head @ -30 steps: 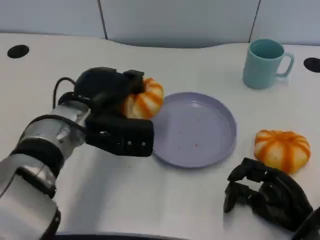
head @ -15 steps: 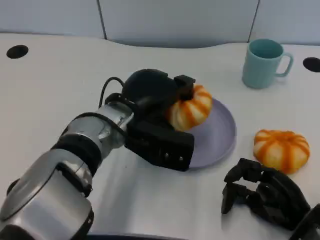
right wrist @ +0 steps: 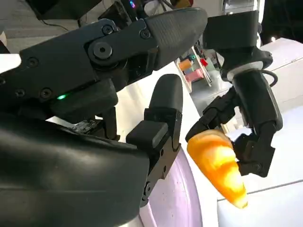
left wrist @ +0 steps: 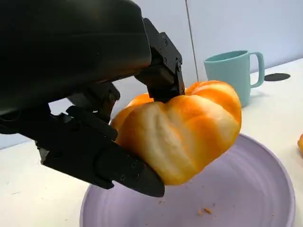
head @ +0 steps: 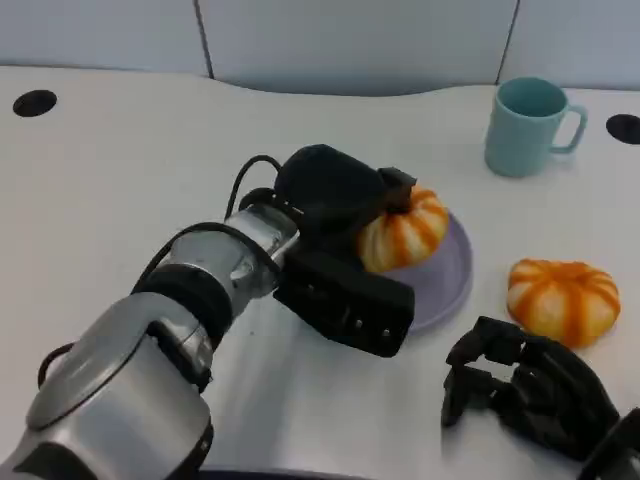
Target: Grasp the bread from the table and place it into the plate.
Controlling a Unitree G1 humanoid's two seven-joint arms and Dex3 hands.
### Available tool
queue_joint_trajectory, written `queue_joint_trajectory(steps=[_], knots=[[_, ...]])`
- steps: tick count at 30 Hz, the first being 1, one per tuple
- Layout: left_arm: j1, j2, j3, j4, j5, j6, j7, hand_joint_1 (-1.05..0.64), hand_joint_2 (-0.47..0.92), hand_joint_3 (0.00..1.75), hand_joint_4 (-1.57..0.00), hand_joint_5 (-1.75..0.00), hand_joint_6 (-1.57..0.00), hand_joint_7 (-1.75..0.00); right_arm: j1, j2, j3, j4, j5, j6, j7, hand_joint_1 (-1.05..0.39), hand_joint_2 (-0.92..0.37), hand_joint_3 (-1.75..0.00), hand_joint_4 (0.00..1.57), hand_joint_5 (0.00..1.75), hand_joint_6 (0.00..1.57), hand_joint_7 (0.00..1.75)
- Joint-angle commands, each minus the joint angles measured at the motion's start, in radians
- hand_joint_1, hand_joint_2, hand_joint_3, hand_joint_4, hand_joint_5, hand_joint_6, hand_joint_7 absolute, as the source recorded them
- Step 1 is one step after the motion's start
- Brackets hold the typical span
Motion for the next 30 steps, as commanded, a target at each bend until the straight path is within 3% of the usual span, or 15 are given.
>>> queue_joint_trajectory(steps=[1, 3, 4, 6, 8, 11, 13, 17, 24, 27, 30], knots=[[-0.033, -0.003, 0.004, 0.009, -0.009, 0.018, -0.048, -0.38, 0.90, 0.01, -0.74, -1.67, -0.72, -0.78, 0.039, 0.000, 0.004, 0.023, -0.018, 0.020, -0.012, -0.47, -0.92, -0.05, 0.64, 1.41, 0.66, 1.00], [-0.038, -0.002, 0.009, 0.009, -0.019, 0.026, -0.098, -0.42, 0.92, 0.02, -0.63, -1.40, -0.66, -0.70, 0.038, 0.001, 0.000, 0.025, -0.011, 0.018, -0.003, -0.47, -0.92, -0.06, 0.64, 1.41, 0.66, 1.00], [-0.040, 0.000, 0.012, 0.008, -0.023, 0.024, -0.114, -0.44, 0.91, 0.02, -0.56, -1.36, -0.52, -1.00, 0.037, 0.002, -0.001, 0.028, -0.010, 0.017, -0.002, -0.47, -0.92, -0.06, 0.64, 1.42, 0.66, 1.00], [-0.042, 0.002, 0.014, 0.007, -0.026, 0.025, -0.141, -0.52, 0.90, 0.00, -0.40, -1.37, -0.35, -1.26, 0.035, 0.002, -0.002, 0.033, -0.012, 0.019, -0.005, -0.47, -0.92, -0.06, 0.65, 1.42, 0.67, 1.00], [-0.046, -0.001, 0.012, 0.008, -0.022, 0.042, -0.164, -0.60, 0.90, 0.00, -0.27, -1.27, -0.30, -1.14, 0.034, 0.002, 0.000, 0.035, -0.015, 0.022, -0.010, -0.47, -0.92, -0.05, 0.65, 1.41, 0.68, 1.00], [-0.053, -0.008, -0.006, 0.010, -0.003, 0.079, -0.188, -0.72, 0.91, 0.01, -0.12, -1.02, -0.40, -0.48, 0.040, 0.000, 0.009, 0.010, -0.025, 0.020, -0.024, -0.49, -0.92, -0.05, 0.66, 1.41, 0.68, 1.01], [-0.060, -0.010, -0.016, 0.009, 0.005, 0.094, -0.212, -0.77, 0.92, 0.05, -0.02, -0.97, -0.40, -0.28, 0.043, 0.000, 0.013, -0.002, -0.026, 0.024, -0.029, -0.48, -0.92, -0.05, 0.65, 1.43, 0.65, 1.05], [-0.064, -0.009, -0.023, 0.007, 0.004, 0.110, -0.230, -0.82, 0.92, 0.06, 0.00, -0.94, -0.41, -0.21, 0.038, -0.001, 0.011, 0.013, -0.022, 0.031, -0.024, -0.47, -0.92, -0.05, 0.65, 1.44, 0.65, 1.06], [-0.064, -0.012, -0.025, 0.010, -0.004, 0.130, -0.261, -0.84, 0.92, 0.08, 0.00, -0.71, -0.33, -0.14, 0.038, -0.002, 0.008, 0.017, -0.021, 0.015, -0.019, -0.47, -0.92, -0.06, 0.64, 1.42, 0.64, 1.04], [-0.064, -0.015, -0.019, 0.009, -0.012, 0.136, -0.274, -0.85, 0.92, 0.10, 0.00, -0.70, -0.34, -0.14, 0.036, -0.001, 0.007, 0.024, -0.022, 0.005, -0.020, -0.47, -0.92, -0.06, 0.64, 1.42, 0.65, 1.03], [-0.059, -0.016, 0.011, 0.008, -0.043, 0.132, -0.293, -0.83, 0.92, 0.08, 0.00, -0.82, -0.43, -0.21, 0.032, -0.001, 0.006, 0.031, -0.019, 0.024, -0.025, -0.48, -0.92, -0.05, 0.66, 1.41, 0.67, 1.02]])
